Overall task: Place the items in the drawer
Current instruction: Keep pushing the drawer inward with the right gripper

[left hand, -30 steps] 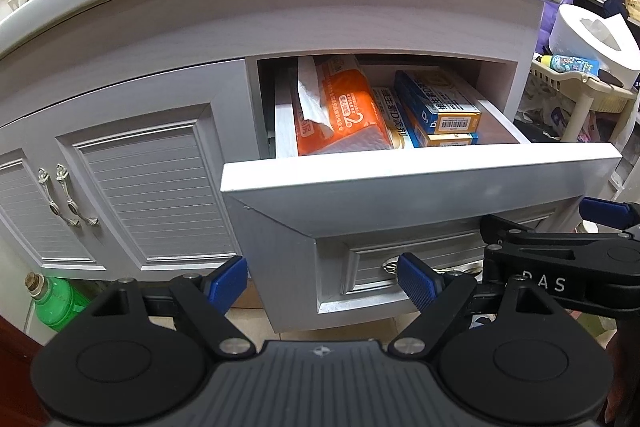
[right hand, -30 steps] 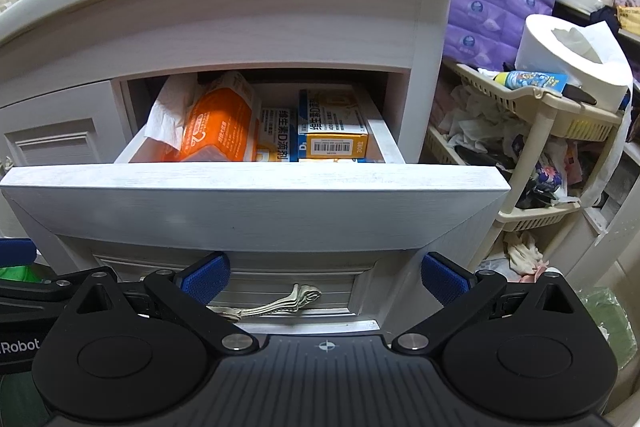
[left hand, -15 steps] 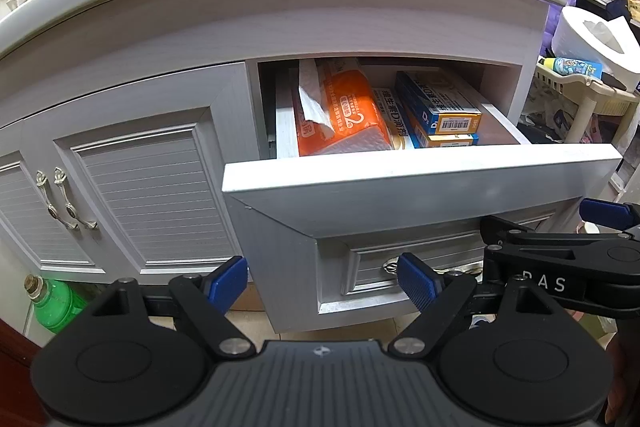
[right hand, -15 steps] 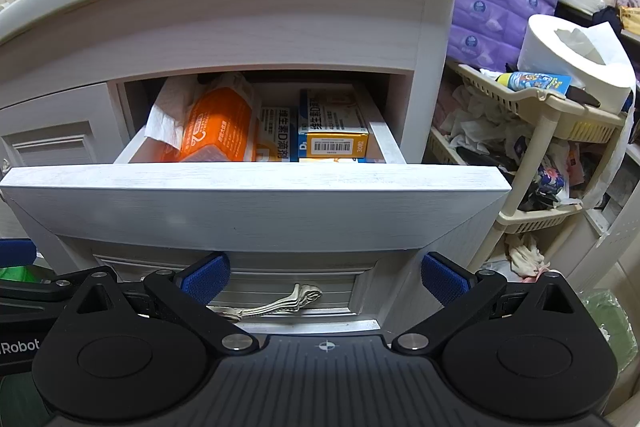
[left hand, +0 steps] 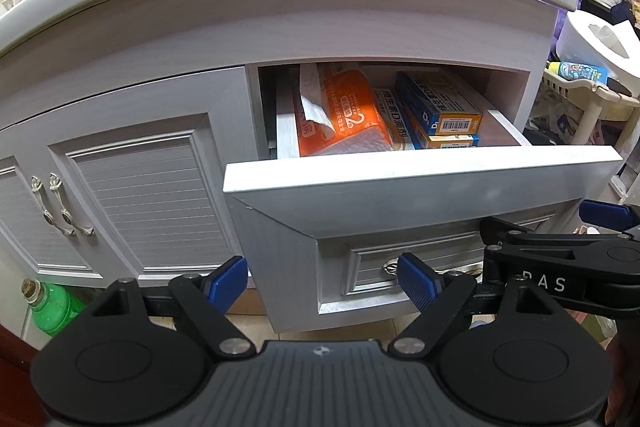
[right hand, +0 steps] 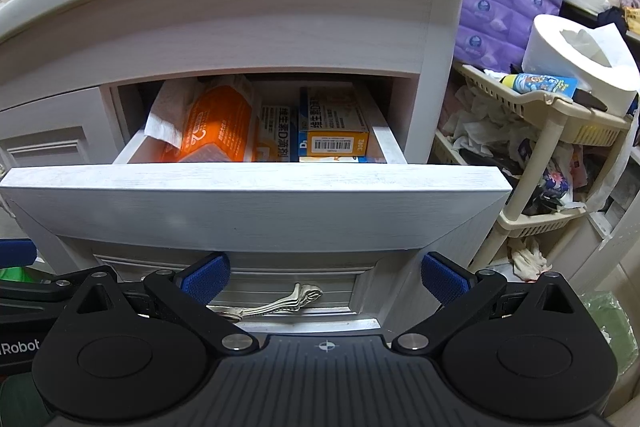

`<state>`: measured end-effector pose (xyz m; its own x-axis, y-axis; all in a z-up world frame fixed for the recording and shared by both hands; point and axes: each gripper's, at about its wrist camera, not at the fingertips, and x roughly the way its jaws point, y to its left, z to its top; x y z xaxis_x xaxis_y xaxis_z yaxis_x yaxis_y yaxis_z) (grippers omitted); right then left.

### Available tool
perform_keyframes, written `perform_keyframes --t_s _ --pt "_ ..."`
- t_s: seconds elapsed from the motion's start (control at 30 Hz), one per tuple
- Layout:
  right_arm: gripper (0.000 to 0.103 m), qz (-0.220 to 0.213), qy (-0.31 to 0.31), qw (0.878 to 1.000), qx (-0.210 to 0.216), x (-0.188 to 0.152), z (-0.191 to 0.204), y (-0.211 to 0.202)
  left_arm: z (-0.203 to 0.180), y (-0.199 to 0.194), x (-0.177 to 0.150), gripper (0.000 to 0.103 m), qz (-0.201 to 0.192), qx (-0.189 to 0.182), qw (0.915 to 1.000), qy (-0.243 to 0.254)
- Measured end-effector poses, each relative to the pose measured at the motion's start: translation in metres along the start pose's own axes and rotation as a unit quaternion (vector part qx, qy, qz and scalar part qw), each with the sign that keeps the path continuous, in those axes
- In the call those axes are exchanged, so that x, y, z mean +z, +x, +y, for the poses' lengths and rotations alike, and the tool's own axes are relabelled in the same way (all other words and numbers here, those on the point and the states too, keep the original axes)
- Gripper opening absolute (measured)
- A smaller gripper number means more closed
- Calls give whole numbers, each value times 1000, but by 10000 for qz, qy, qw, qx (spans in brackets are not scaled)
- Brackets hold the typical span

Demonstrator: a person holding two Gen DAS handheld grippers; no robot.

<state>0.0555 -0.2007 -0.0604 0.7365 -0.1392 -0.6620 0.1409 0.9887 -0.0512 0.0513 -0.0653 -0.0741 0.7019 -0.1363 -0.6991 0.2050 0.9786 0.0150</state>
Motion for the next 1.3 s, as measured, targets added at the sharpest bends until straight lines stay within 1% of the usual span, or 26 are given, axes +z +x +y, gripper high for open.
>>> perform_keyframes --t_s 0.43,0.83,1.3 --pt "103 5 -14 10000 15 5 -1 6 -1 -3 -1 98 -26 23 10000 20" --pt "103 -20 -30 10000 29 9 -1 11 3 0 -1 98 33 -47 9999 -132" --pt "103 -16 0 10000 82 11 -3 12 1 0 1 98 34 -38 10000 -72"
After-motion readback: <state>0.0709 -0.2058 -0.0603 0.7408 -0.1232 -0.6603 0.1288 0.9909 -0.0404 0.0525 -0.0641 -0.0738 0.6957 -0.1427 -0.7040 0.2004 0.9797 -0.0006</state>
